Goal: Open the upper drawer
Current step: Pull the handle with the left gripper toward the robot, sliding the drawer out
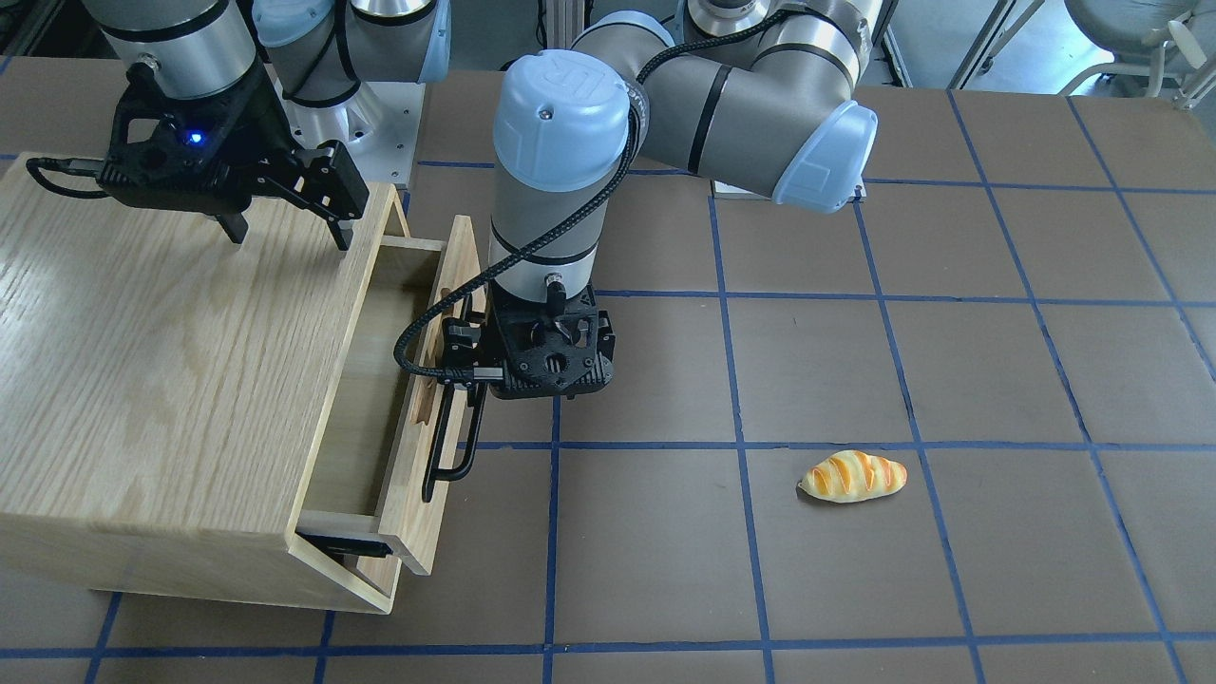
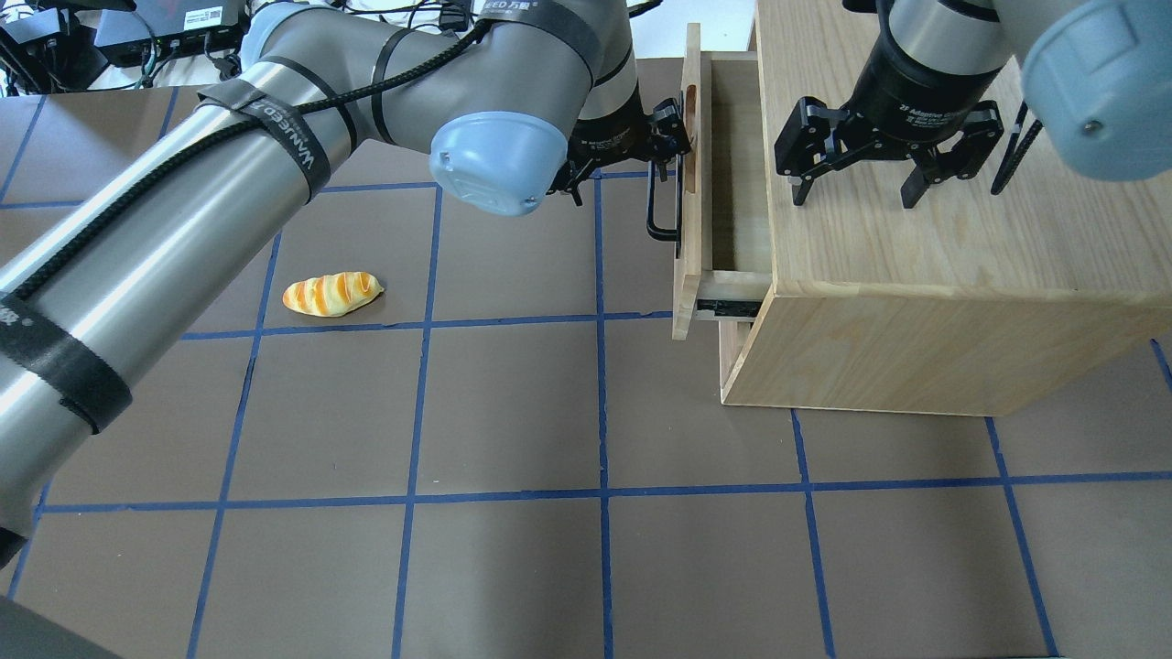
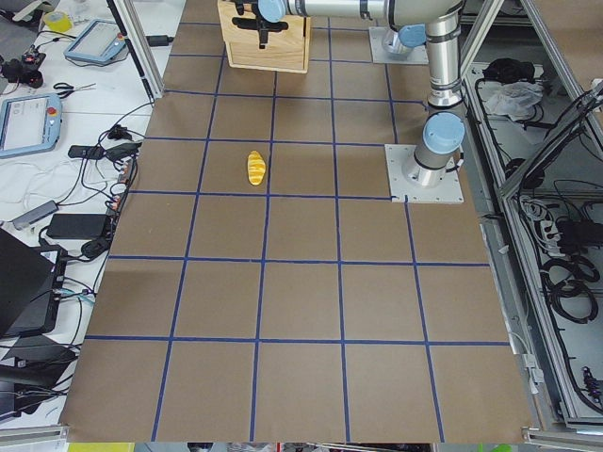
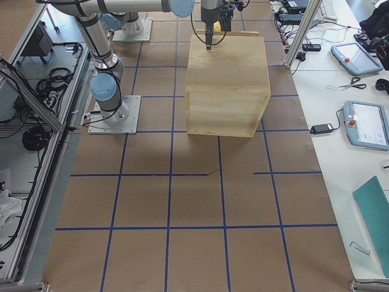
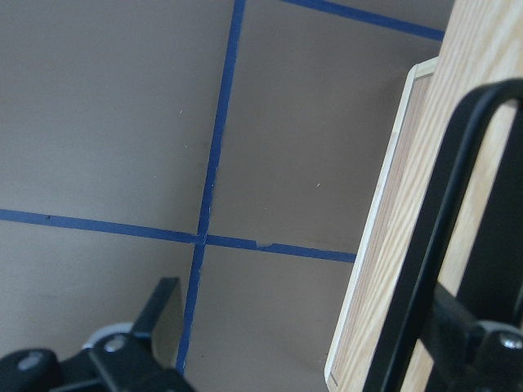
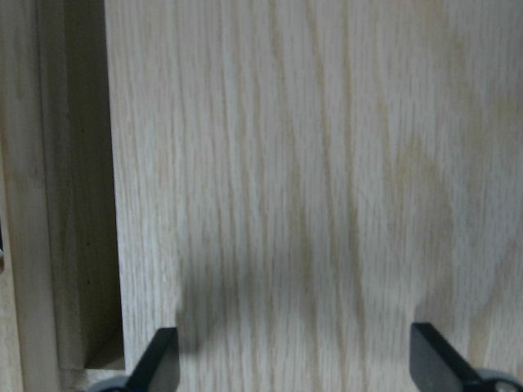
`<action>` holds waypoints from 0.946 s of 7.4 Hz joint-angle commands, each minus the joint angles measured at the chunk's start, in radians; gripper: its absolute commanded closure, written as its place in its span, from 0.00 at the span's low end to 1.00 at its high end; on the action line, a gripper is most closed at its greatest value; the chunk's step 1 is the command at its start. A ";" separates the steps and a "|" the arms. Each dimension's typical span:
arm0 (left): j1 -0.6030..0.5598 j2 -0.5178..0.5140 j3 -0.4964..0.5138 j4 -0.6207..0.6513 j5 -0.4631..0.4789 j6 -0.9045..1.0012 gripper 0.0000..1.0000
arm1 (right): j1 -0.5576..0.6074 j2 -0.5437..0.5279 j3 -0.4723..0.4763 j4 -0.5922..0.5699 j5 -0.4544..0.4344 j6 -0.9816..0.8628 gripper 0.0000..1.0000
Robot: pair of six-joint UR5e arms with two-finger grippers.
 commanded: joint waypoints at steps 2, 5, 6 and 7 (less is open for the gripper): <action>0.006 0.005 -0.002 -0.020 0.003 0.010 0.00 | 0.000 0.000 0.000 0.000 -0.001 0.000 0.00; 0.027 0.013 -0.005 -0.042 0.012 0.040 0.00 | 0.000 0.000 0.000 0.000 0.001 0.000 0.00; 0.030 0.013 -0.005 -0.045 0.023 0.054 0.00 | 0.000 0.000 0.000 0.000 -0.001 0.000 0.00; 0.039 0.013 -0.005 -0.057 0.029 0.056 0.00 | 0.000 0.000 0.000 0.000 -0.001 0.000 0.00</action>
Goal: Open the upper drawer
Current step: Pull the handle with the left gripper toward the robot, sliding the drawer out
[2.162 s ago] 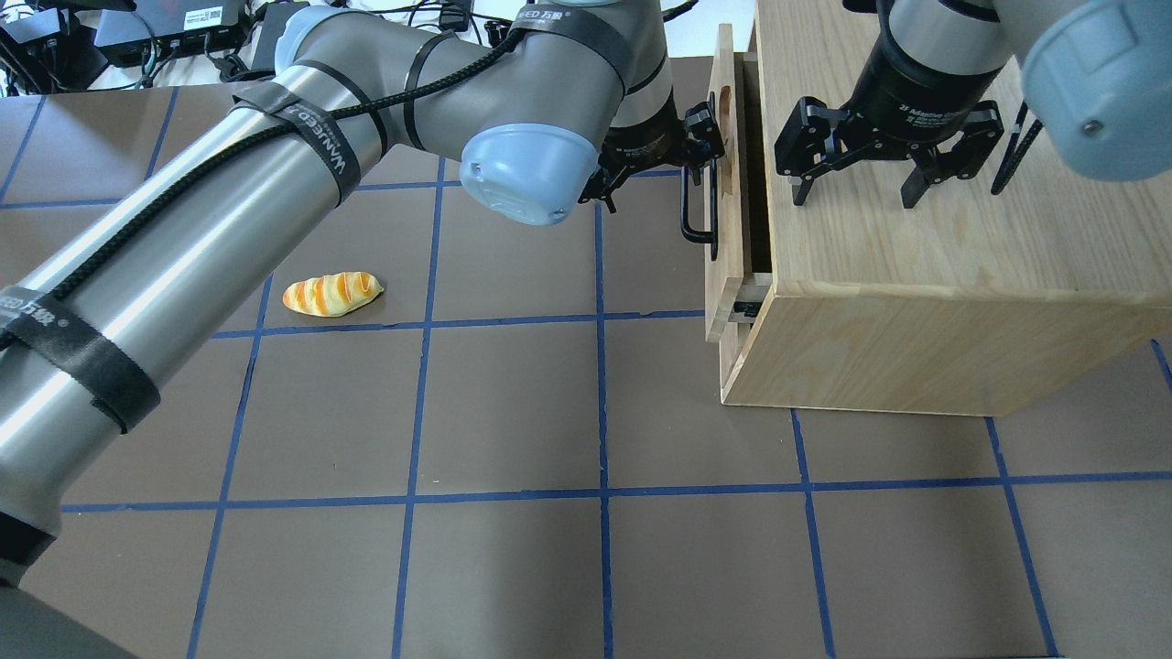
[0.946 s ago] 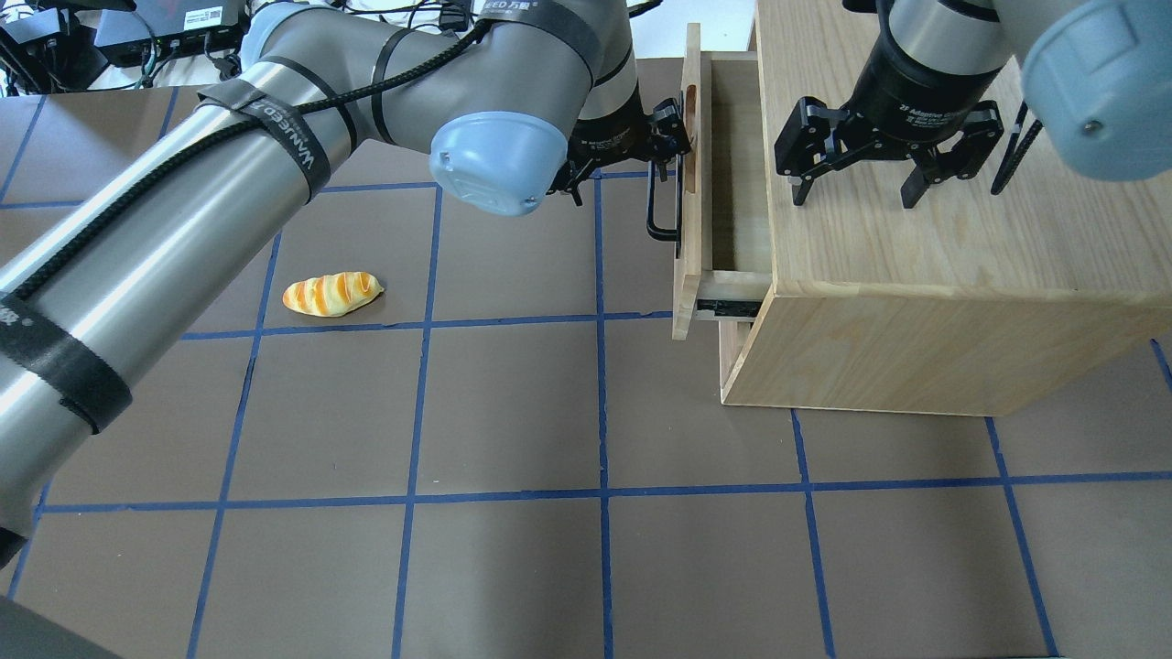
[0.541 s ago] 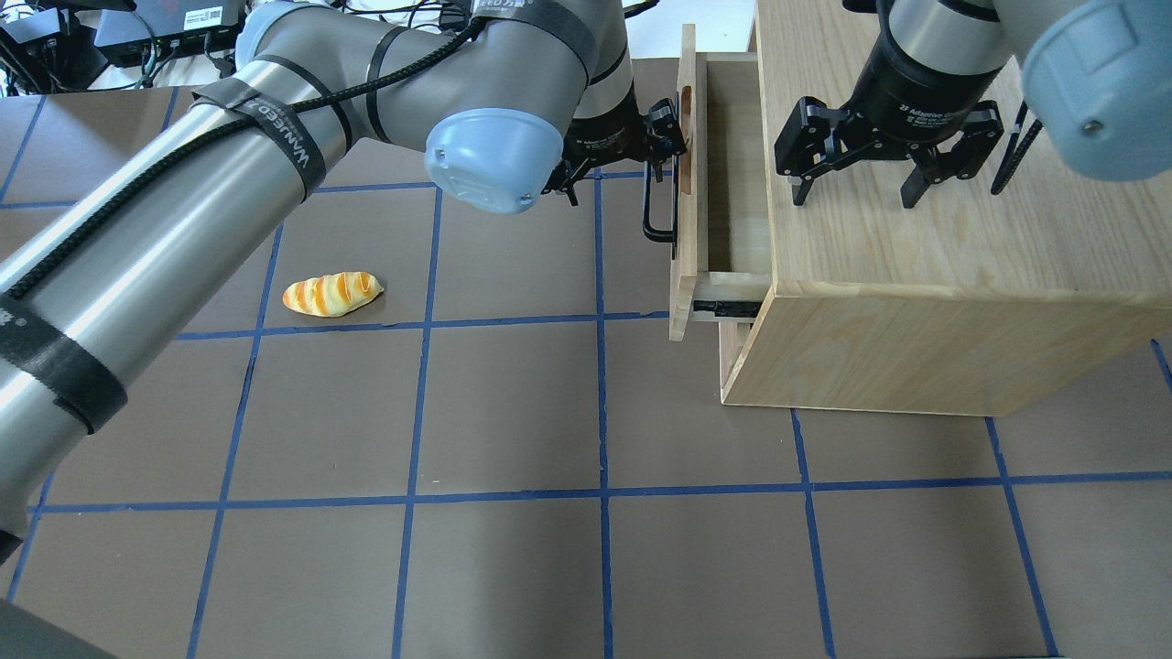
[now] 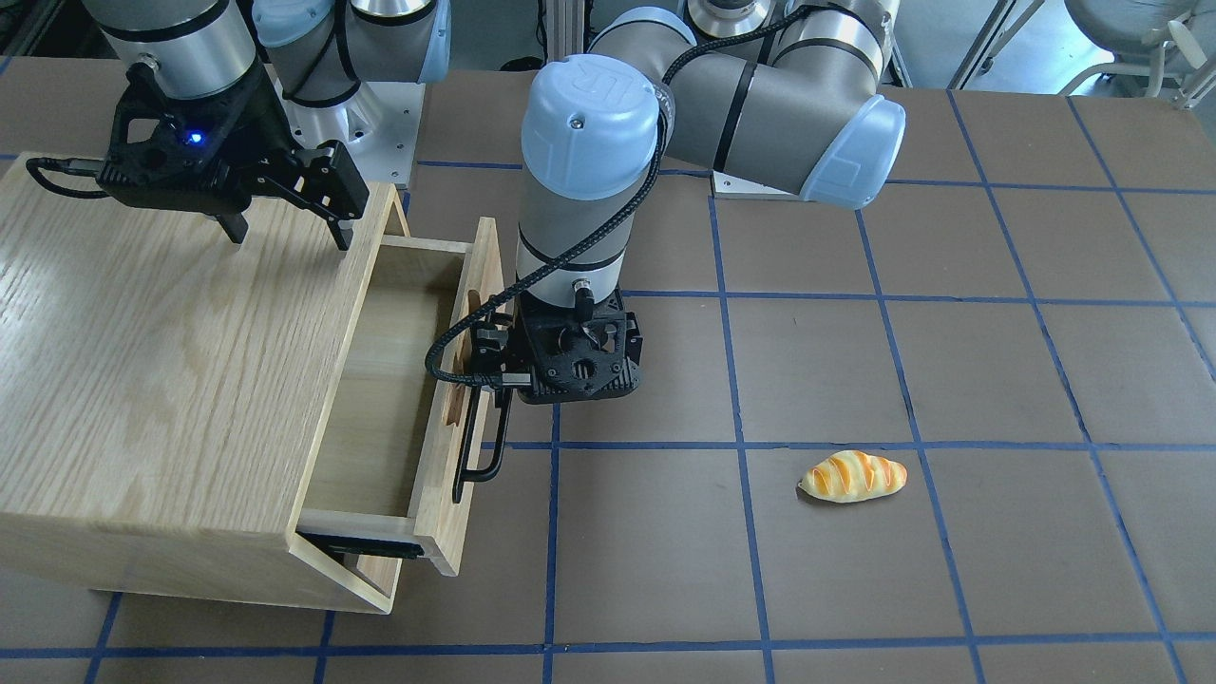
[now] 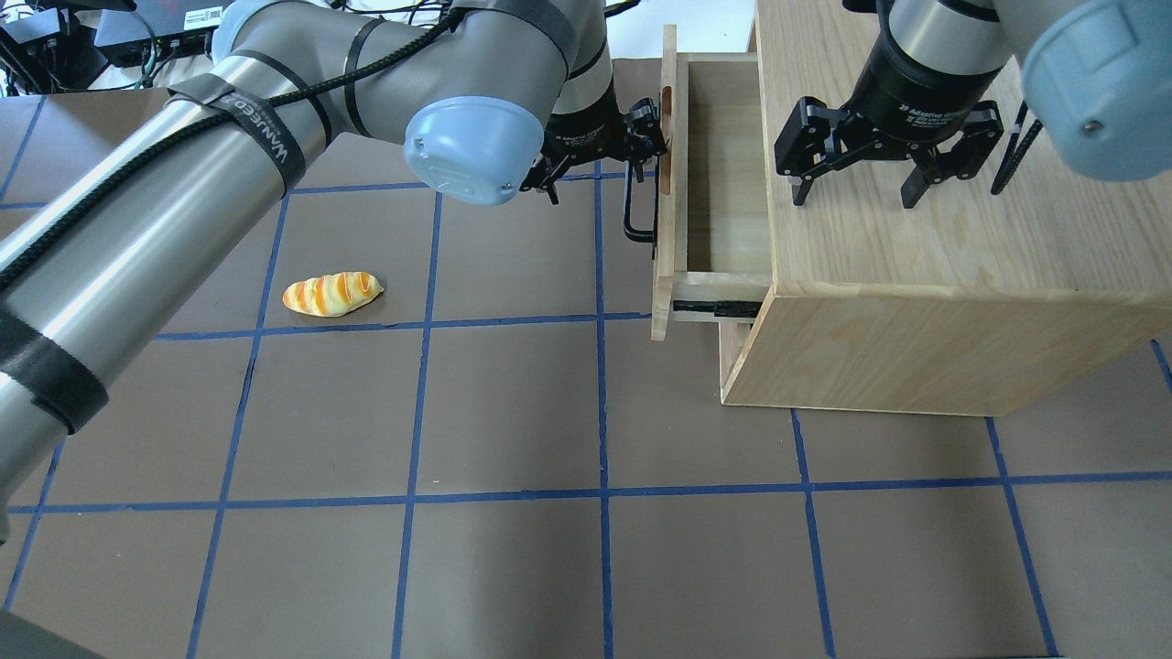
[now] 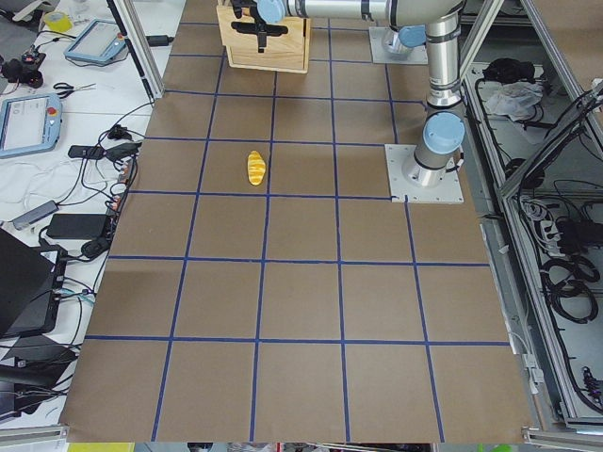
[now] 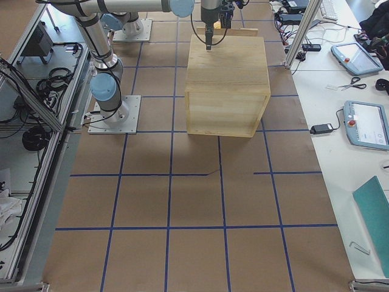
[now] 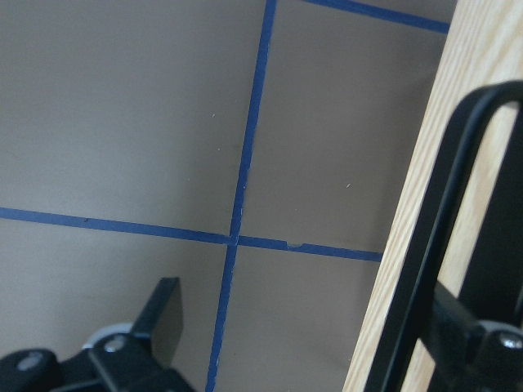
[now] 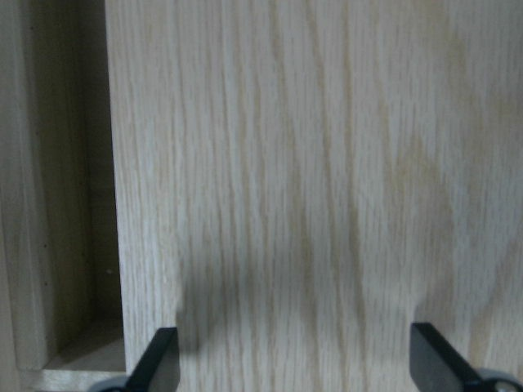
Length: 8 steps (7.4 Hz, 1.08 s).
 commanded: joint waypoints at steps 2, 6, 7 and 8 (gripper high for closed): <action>0.024 0.004 0.000 -0.019 0.011 0.030 0.00 | 0.000 0.000 0.000 0.000 -0.001 0.000 0.00; 0.030 0.011 0.000 -0.037 0.031 0.052 0.00 | 0.000 0.000 0.000 0.000 -0.001 0.000 0.00; 0.032 0.009 0.000 -0.042 0.031 0.056 0.00 | 0.000 0.000 0.000 0.000 0.001 0.000 0.00; 0.051 0.011 0.000 -0.049 0.029 0.061 0.00 | 0.000 0.000 0.000 0.000 -0.001 0.000 0.00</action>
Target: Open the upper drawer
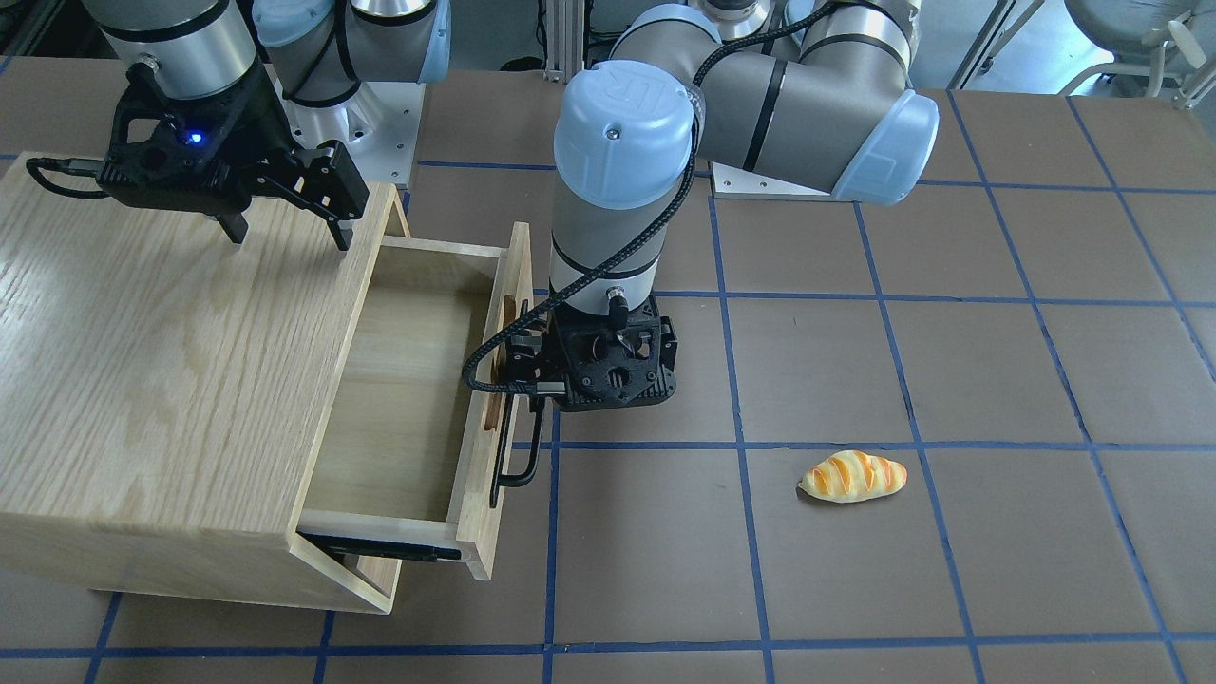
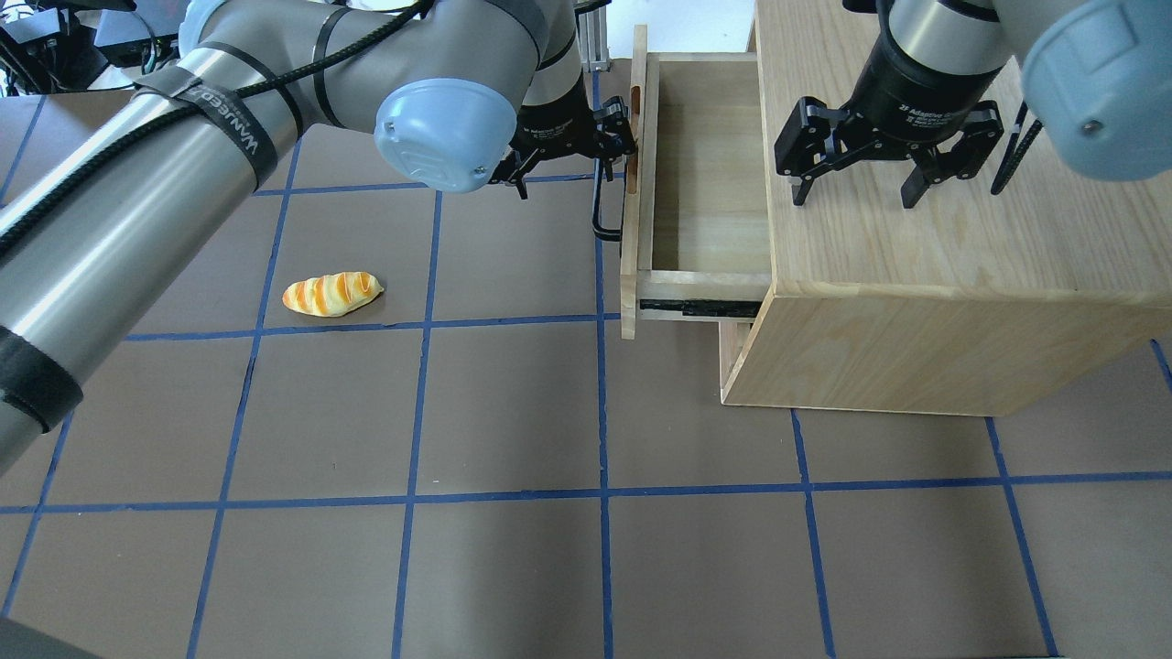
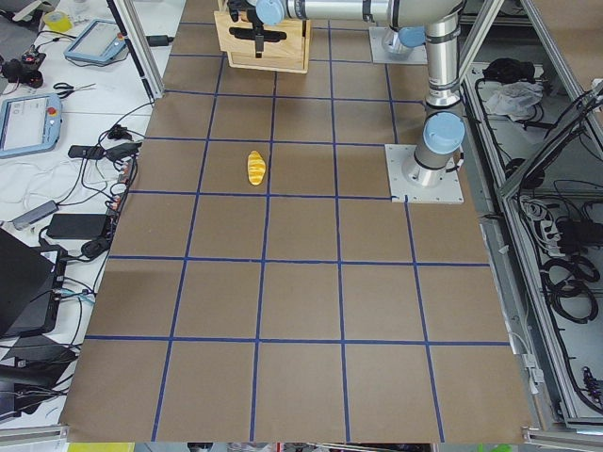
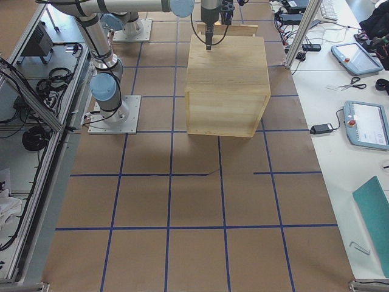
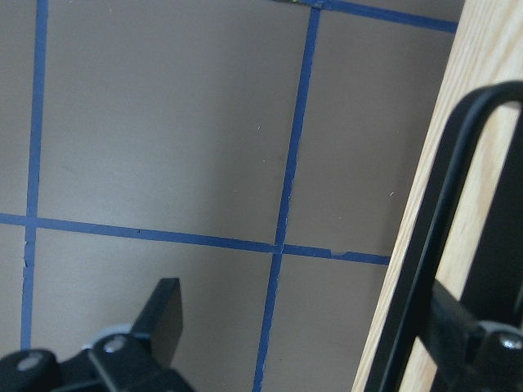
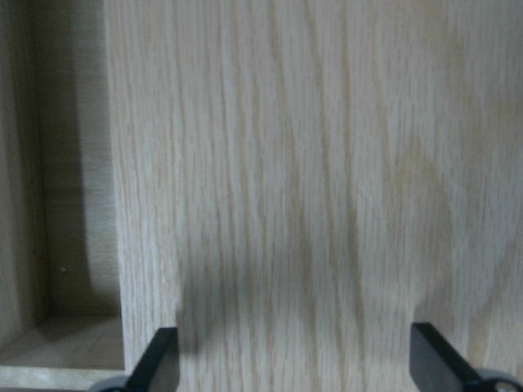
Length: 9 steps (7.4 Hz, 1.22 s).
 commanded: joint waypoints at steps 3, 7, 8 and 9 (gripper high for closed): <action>0.028 0.002 -0.002 -0.021 0.002 0.032 0.00 | 0.000 0.000 0.000 0.000 -0.001 0.000 0.00; 0.028 0.007 0.004 -0.035 0.000 0.032 0.00 | 0.000 0.000 0.000 0.000 0.001 0.000 0.00; 0.028 0.016 0.006 -0.048 -0.001 0.020 0.00 | 0.000 0.000 0.000 0.000 -0.001 0.000 0.00; 0.025 0.024 0.007 -0.053 -0.006 0.011 0.00 | 0.000 0.000 0.000 0.000 0.001 0.000 0.00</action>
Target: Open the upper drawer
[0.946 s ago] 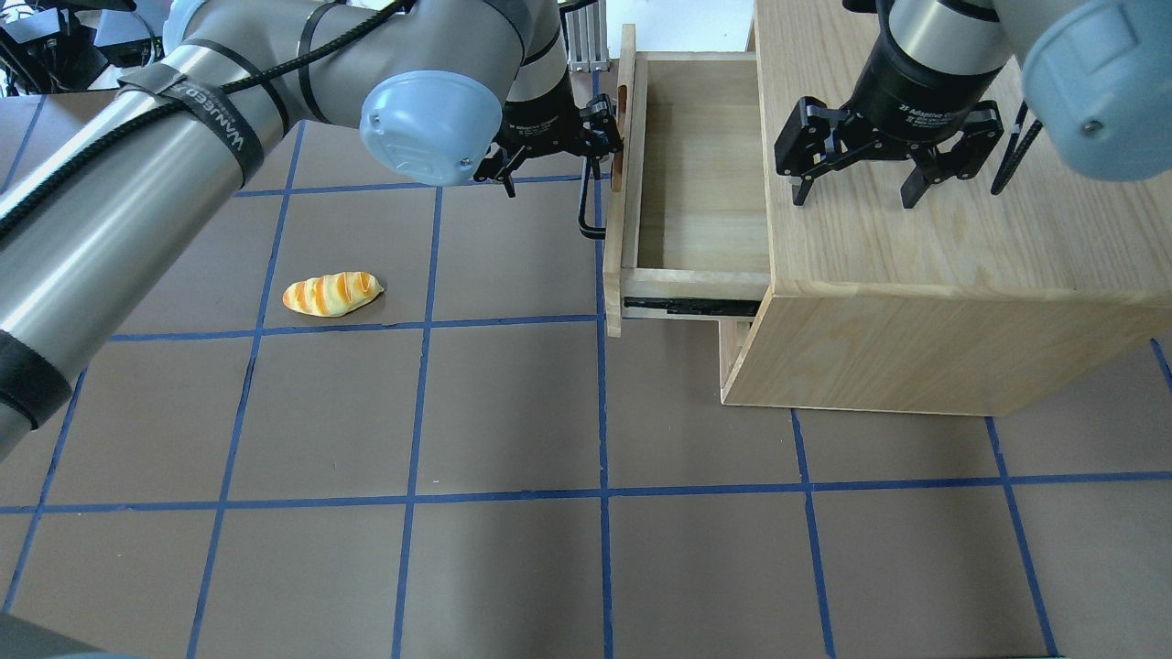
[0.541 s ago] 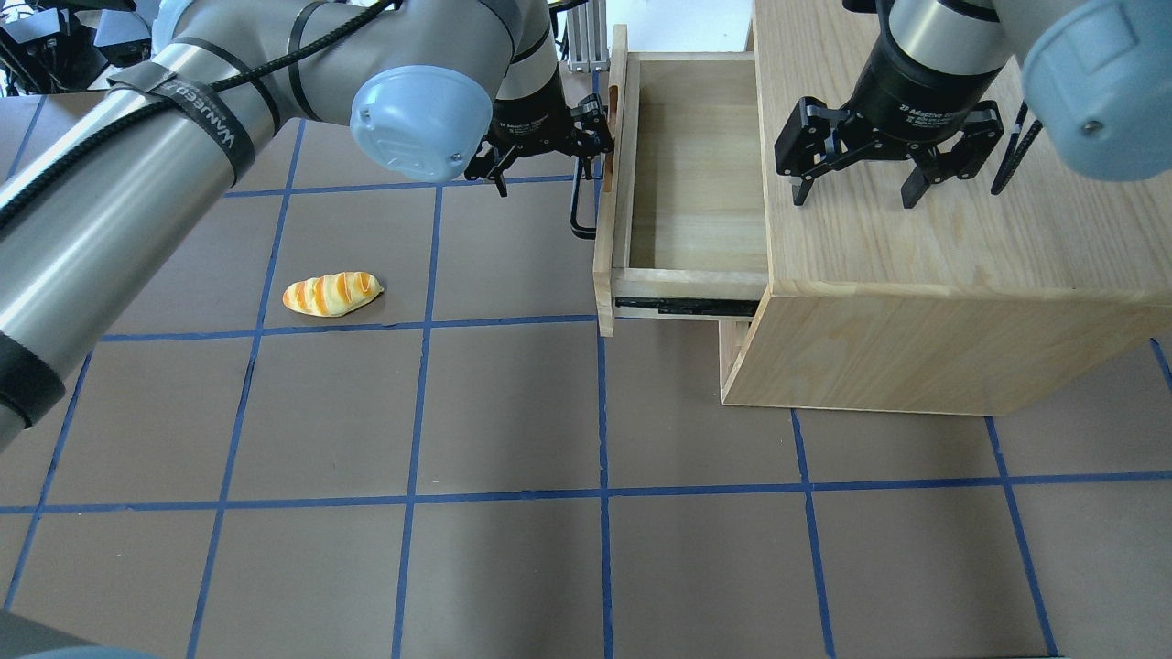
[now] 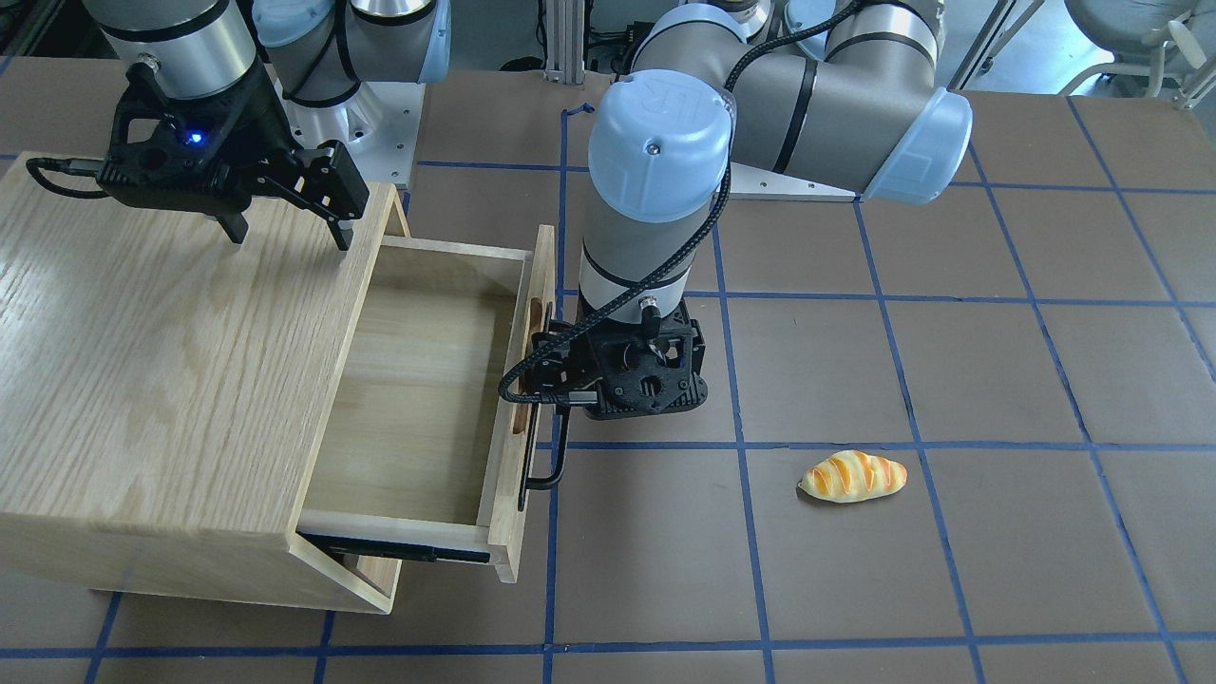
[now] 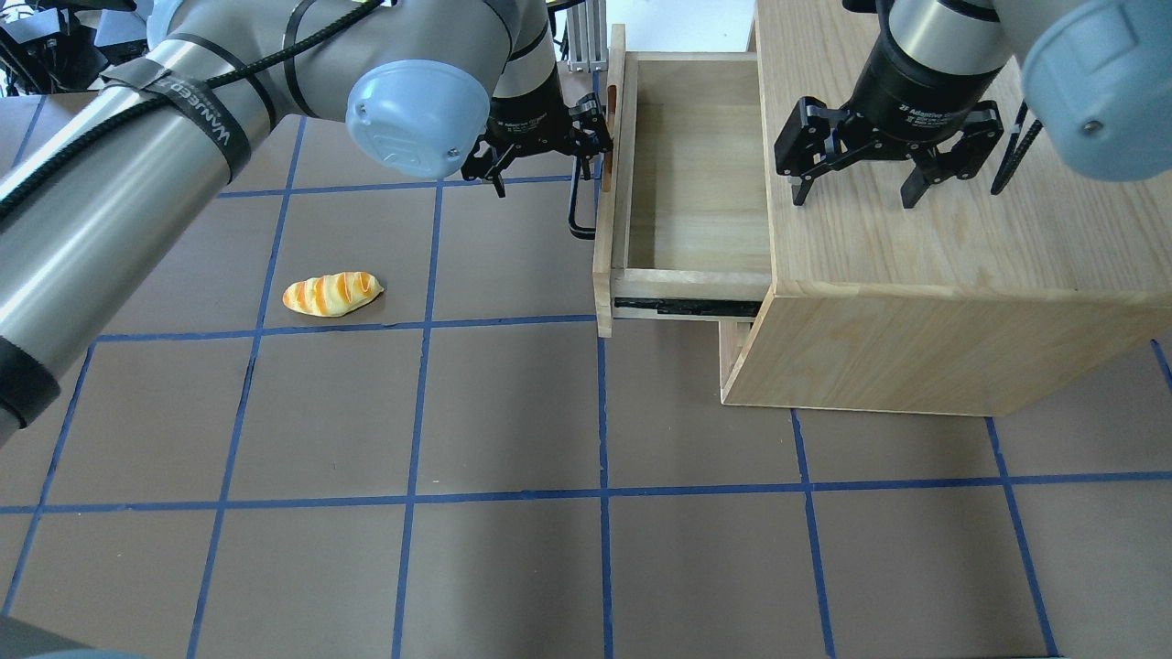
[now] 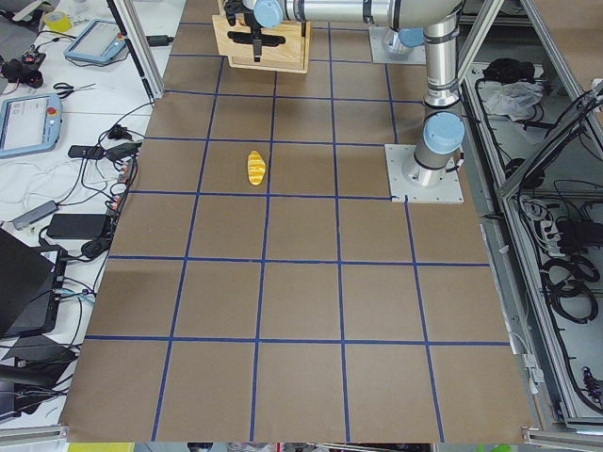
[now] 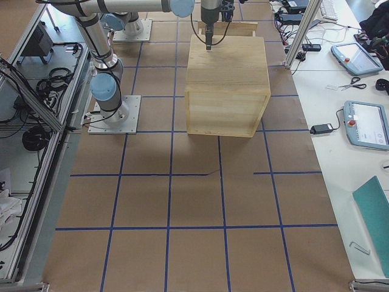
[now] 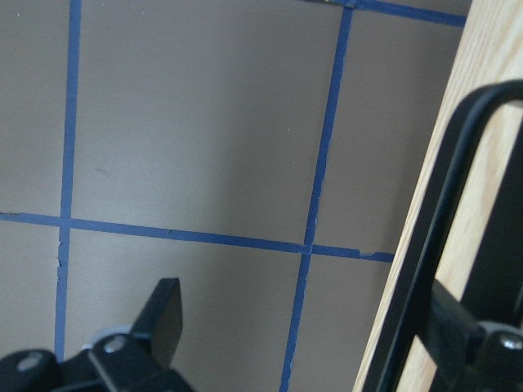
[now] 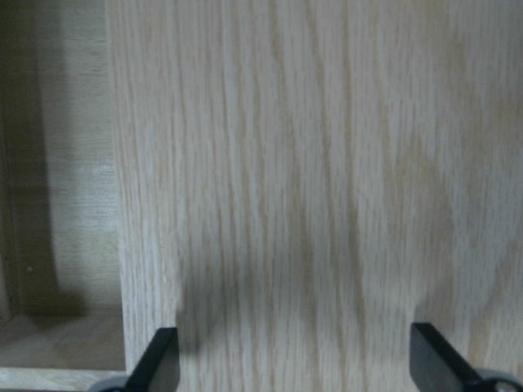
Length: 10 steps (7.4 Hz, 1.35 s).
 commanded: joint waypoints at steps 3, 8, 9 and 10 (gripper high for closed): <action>-0.003 0.016 0.004 -0.022 -0.008 -0.013 0.00 | 0.000 0.000 0.000 0.000 -0.001 0.000 0.00; 0.049 0.093 0.020 -0.084 -0.008 0.094 0.00 | 0.000 0.000 0.000 0.000 0.001 0.000 0.00; 0.087 0.116 0.020 -0.109 -0.006 0.160 0.00 | 0.000 0.000 0.000 0.000 0.001 0.000 0.00; 0.132 0.145 0.018 -0.120 0.000 0.243 0.00 | 0.000 0.000 0.000 0.000 0.001 0.000 0.00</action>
